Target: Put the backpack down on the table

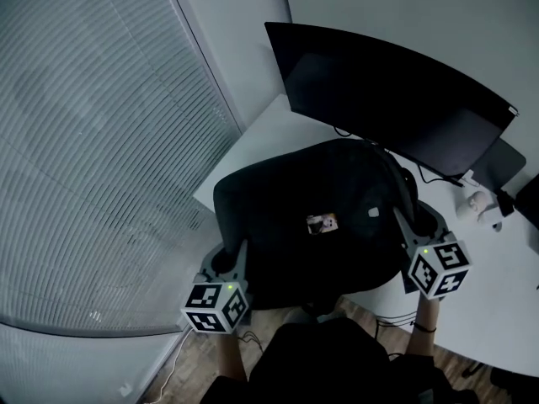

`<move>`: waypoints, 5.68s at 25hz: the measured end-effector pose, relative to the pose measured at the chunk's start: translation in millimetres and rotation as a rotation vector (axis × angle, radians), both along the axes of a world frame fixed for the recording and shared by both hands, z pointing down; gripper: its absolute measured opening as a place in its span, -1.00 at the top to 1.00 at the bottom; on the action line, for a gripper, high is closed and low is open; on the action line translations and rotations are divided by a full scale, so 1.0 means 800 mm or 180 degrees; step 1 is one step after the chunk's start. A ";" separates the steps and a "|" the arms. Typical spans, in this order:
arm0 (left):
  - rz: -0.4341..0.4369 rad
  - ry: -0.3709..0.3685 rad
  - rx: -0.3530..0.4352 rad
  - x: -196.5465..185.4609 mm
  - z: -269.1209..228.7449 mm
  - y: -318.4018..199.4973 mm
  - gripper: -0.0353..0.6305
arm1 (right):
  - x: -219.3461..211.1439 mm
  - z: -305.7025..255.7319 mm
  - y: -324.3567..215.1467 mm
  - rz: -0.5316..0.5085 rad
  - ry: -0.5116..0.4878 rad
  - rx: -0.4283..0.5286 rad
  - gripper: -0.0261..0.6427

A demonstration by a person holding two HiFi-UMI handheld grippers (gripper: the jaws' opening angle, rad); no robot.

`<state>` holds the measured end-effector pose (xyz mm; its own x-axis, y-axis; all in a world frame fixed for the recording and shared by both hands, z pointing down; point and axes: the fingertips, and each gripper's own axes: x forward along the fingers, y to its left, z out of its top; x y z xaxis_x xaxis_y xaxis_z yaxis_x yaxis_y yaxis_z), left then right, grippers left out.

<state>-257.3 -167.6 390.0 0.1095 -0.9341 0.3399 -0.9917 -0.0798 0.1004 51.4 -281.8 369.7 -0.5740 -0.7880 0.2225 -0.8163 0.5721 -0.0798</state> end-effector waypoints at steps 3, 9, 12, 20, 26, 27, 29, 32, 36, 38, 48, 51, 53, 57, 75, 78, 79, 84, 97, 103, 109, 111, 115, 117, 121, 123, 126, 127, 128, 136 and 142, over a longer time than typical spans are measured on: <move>0.0040 -0.0035 -0.0046 -0.002 0.007 -0.021 0.73 | 0.000 0.010 -0.015 0.0051 -0.0008 -0.0039 0.52; 0.0186 -0.0061 -0.0194 -0.008 0.031 -0.070 0.73 | 0.000 0.035 -0.042 0.0243 0.0040 -0.0156 0.52; 0.0275 -0.0057 -0.0287 -0.007 0.048 -0.095 0.73 | 0.003 0.051 -0.056 0.0340 0.0079 -0.0239 0.52; 0.0445 -0.0040 -0.0510 -0.005 0.092 -0.152 0.73 | 0.010 0.095 -0.090 0.0543 0.0149 -0.0455 0.52; 0.0474 0.0032 -0.0688 -0.004 0.126 -0.180 0.73 | 0.011 0.124 -0.110 0.0629 0.0219 -0.0573 0.52; 0.0469 0.0051 -0.0720 -0.004 0.133 -0.183 0.73 | 0.011 0.128 -0.112 0.0640 0.0240 -0.0593 0.52; 0.0475 0.0056 -0.0760 -0.003 0.141 -0.189 0.73 | 0.012 0.137 -0.116 0.0653 0.0261 -0.0639 0.52; 0.0517 0.0036 -0.0806 -0.001 0.147 -0.198 0.73 | 0.016 0.147 -0.122 0.0670 0.0265 -0.0714 0.52; 0.0550 0.0018 -0.0886 0.001 0.157 -0.208 0.73 | 0.018 0.158 -0.128 0.0693 0.0318 -0.0795 0.52; 0.0560 0.0024 -0.0925 0.001 0.161 -0.211 0.73 | 0.019 0.163 -0.130 0.0697 0.0341 -0.0835 0.52; 0.0556 0.0015 -0.1113 -0.002 0.183 -0.220 0.66 | 0.025 0.190 -0.136 0.0731 0.0424 -0.1005 0.52; 0.0536 0.0008 -0.1163 -0.004 0.188 -0.222 0.62 | 0.029 0.198 -0.136 0.0767 0.0430 -0.1081 0.51; 0.0521 0.0009 -0.1197 -0.005 0.192 -0.223 0.59 | 0.030 0.202 -0.137 0.0780 0.0440 -0.1120 0.51; 0.0465 -0.0025 -0.1294 -0.008 0.199 -0.225 0.52 | 0.033 0.209 -0.139 0.0806 0.0444 -0.1213 0.49; 0.0205 -0.0363 -0.1276 -0.018 0.191 -0.229 0.22 | 0.051 0.197 -0.146 0.1094 0.0821 -0.1005 0.28; 0.0208 -0.0543 -0.1073 -0.021 0.174 -0.228 0.22 | 0.048 0.182 -0.145 0.1139 0.0820 -0.0861 0.28; 0.0225 -0.0583 -0.1006 -0.021 0.168 -0.227 0.25 | 0.047 0.176 -0.144 0.1153 0.0816 -0.0812 0.28; 0.0284 -0.0628 -0.0723 -0.016 0.142 -0.220 0.53 | 0.039 0.156 -0.136 0.1139 0.0959 -0.0635 0.57; 0.0518 -0.0383 -0.0161 0.005 0.079 -0.181 0.84 | 0.020 0.087 -0.097 0.0941 0.0301 -0.0202 0.88; 0.0514 -0.0212 0.0104 0.002 0.052 -0.158 0.84 | 0.020 0.050 -0.075 0.0855 -0.0106 0.0103 0.88; 0.0366 -0.0164 0.0396 -0.019 0.021 -0.149 0.84 | 0.027 0.028 -0.064 0.0833 -0.0316 0.0254 0.88; 0.0327 -0.0122 0.0476 -0.025 0.012 -0.146 0.85 | 0.029 0.023 -0.061 0.0836 -0.0332 0.0295 0.88; 0.0293 -0.0123 0.0568 -0.031 0.004 -0.138 0.84 | 0.026 0.012 -0.055 0.0779 -0.0343 0.0375 0.88; 0.0288 -0.0141 0.0596 -0.033 0.001 -0.135 0.85 | 0.025 0.007 -0.054 0.0729 -0.0373 0.0402 0.88; 0.0282 -0.0209 0.0646 -0.038 -0.005 -0.130 0.85 | 0.025 0.000 -0.051 0.0674 -0.0343 0.0448 0.88; 0.0274 -0.0216 0.0651 -0.040 -0.005 -0.127 0.85 | 0.023 -0.001 -0.050 0.0660 -0.0328 0.0468 0.88; 0.0284 -0.0264 0.0635 -0.039 -0.003 -0.123 0.85 | 0.019 0.000 -0.047 0.0634 -0.0256 0.0469 0.88; 0.0290 -0.0281 0.0636 -0.038 -0.003 -0.123 0.85 | 0.018 0.001 -0.047 0.0624 -0.0239 0.0470 0.88; 0.0297 -0.0294 0.0640 -0.037 -0.004 -0.123 0.85 | 0.018 0.002 -0.047 0.0615 -0.0225 0.0471 0.88; 0.0321 -0.0353 0.0647 -0.036 -0.002 -0.121 0.85 | 0.015 0.011 -0.043 0.0597 -0.0085 0.0458 0.88; 0.0322 -0.0365 0.0632 -0.034 -0.002 -0.119 0.85 | 0.017 0.013 -0.040 0.0592 -0.0063 0.0444 0.88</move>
